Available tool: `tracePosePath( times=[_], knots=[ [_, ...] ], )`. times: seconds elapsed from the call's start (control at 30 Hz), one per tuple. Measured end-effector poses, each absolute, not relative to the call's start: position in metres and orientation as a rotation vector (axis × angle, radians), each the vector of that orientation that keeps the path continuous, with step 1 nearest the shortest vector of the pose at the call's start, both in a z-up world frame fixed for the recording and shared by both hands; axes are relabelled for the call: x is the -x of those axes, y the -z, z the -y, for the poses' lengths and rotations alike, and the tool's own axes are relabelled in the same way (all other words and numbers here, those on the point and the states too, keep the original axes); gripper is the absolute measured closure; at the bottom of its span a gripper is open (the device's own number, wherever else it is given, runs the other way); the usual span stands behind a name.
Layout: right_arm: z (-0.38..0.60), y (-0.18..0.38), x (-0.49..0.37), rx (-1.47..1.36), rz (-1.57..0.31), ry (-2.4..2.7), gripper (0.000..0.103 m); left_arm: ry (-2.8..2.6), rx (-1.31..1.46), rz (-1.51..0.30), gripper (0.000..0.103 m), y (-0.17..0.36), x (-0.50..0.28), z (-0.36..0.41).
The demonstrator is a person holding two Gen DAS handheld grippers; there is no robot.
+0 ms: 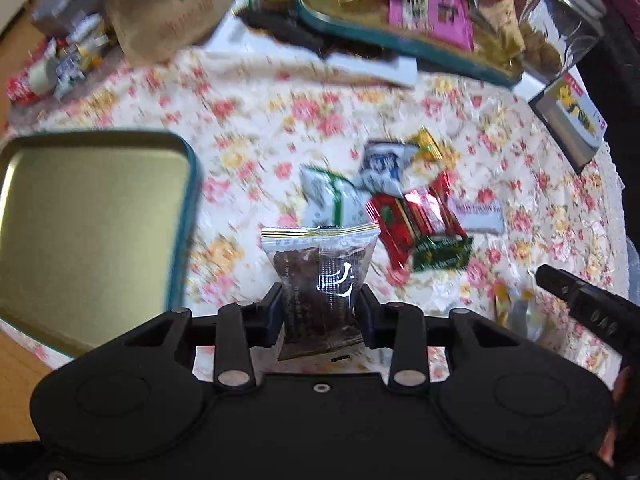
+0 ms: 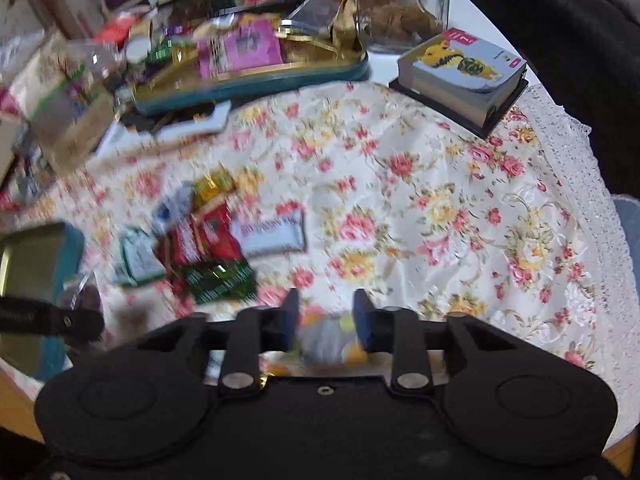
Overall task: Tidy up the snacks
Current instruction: 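Lift the brown-candy packet with left gripper while right gripper lifts silver-yellow packet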
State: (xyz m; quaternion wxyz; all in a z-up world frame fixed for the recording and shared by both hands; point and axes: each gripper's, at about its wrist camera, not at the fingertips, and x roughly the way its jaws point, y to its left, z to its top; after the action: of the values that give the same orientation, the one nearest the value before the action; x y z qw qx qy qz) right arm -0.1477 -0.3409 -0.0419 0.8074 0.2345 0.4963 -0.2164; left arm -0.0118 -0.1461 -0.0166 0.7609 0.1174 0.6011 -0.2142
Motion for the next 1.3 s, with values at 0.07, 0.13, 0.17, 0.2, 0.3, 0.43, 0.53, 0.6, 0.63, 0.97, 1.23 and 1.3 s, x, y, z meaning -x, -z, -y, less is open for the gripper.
tracePosePath(
  times=[0.07, 0.13, 0.17, 0.2, 0.3, 0.43, 0.53, 0.6, 0.63, 0.97, 1.23, 1.3],
  knots=[
    [0.344, 0.034, 0.143, -0.576, -1.028, 0.466, 0.077, 0.435, -0.271, -1.249, 0.057, 0.009, 0.008, 0.138],
    [0.344, 0.029, 0.139, -0.615, -1.012, 0.468, 0.077, 0.397, -0.276, -1.208, 0.057, 0.006, 0.003, 0.129],
    [0.342, 0.028, 0.137, -0.616, -1.005, 0.473, 0.071, 0.382, -0.278, -1.197, 0.057, 0.007, 0.002, 0.123],
    [0.341, 0.028, 0.134, -0.607, -1.008, 0.474, 0.061, 0.374, -0.278, -1.195, 0.057, 0.008, 0.001, 0.119],
    [0.337, 0.040, 0.133, -0.564, -1.091, 0.476, 0.042, 0.364, -0.278, -1.225, 0.057, 0.015, -0.004, 0.109],
    [0.338, 0.067, 0.146, -0.554, -1.214, 0.532, 0.041, 0.376, -0.257, -1.293, 0.057, 0.023, -0.005, 0.107],
    [0.338, 0.079, 0.155, -0.567, -1.252, 0.517, 0.041, 0.397, -0.263, -1.299, 0.057, 0.025, -0.001, 0.112],
    [0.336, 0.082, 0.159, -0.557, -1.263, 0.508, 0.041, 0.402, -0.278, -1.290, 0.057, 0.025, 0.001, 0.116],
    [0.334, 0.084, 0.159, -0.549, -1.266, 0.502, 0.041, 0.404, -0.284, -1.288, 0.057, 0.025, 0.002, 0.118],
    [0.297, 0.093, 0.154, -0.239, -1.254, 0.468, 0.039, 0.386, -0.302, -1.313, 0.057, 0.035, 0.000, 0.126],
    [0.305, 0.096, 0.161, -0.315, -1.230, 0.496, 0.028, 0.397, -0.315, -1.303, 0.057, 0.035, 0.003, 0.130],
    [0.306, 0.097, 0.160, -0.332, -1.236, 0.497, 0.026, 0.397, -0.318, -1.304, 0.057, 0.035, 0.002, 0.130]
  ],
)
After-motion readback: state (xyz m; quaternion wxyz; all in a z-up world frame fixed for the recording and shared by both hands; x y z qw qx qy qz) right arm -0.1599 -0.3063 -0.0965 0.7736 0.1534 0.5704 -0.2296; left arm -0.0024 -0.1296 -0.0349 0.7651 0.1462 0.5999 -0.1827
